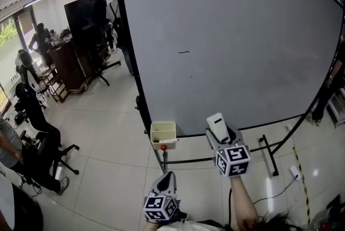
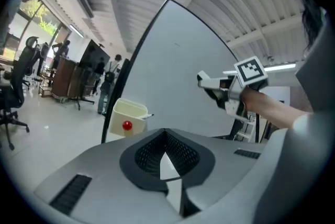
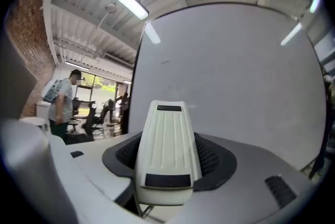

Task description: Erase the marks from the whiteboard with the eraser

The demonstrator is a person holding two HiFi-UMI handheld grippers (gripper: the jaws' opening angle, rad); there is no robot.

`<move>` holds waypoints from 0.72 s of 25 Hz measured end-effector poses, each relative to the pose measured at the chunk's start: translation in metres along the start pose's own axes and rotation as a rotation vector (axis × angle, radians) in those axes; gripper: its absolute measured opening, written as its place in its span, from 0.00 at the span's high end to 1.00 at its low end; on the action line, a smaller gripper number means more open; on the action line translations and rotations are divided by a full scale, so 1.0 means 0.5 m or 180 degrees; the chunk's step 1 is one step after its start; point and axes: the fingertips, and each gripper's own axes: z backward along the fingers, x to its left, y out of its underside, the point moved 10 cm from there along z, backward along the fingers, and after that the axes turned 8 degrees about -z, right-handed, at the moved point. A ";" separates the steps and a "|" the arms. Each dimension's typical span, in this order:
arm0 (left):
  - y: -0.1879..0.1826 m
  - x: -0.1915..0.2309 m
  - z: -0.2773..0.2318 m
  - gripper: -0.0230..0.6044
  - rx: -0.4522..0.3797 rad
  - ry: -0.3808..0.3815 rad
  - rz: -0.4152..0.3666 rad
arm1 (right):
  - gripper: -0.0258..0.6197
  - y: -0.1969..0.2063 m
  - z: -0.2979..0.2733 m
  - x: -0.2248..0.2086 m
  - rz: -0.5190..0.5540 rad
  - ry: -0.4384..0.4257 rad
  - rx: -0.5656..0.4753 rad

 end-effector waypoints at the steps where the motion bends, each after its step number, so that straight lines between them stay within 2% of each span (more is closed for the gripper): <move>1: -0.014 0.026 -0.013 1.00 -0.0024 0.0005 -0.0014 | 0.52 -0.069 -0.032 -0.017 0.0081 0.0145 -0.0255; 4: -0.036 0.086 -0.045 1.00 -0.0023 -0.0021 -0.0024 | 0.53 -0.248 -0.113 -0.051 0.0259 0.0413 -0.0783; 8: -0.043 0.124 -0.071 1.00 0.0010 -0.0007 0.0040 | 0.53 -0.364 -0.195 -0.030 0.0549 0.0456 -0.1006; 11: -0.058 0.141 -0.099 1.00 -0.0048 -0.0033 0.0037 | 0.53 -0.384 -0.239 -0.027 0.0637 0.0571 -0.1035; 16: -0.060 0.141 -0.110 1.00 -0.0053 -0.0077 0.0101 | 0.53 -0.360 -0.240 -0.025 0.0613 0.0711 -0.1081; 18: -0.056 0.140 -0.114 1.00 -0.0043 -0.0098 0.0136 | 0.53 -0.353 -0.250 0.002 0.0606 0.0662 -0.1071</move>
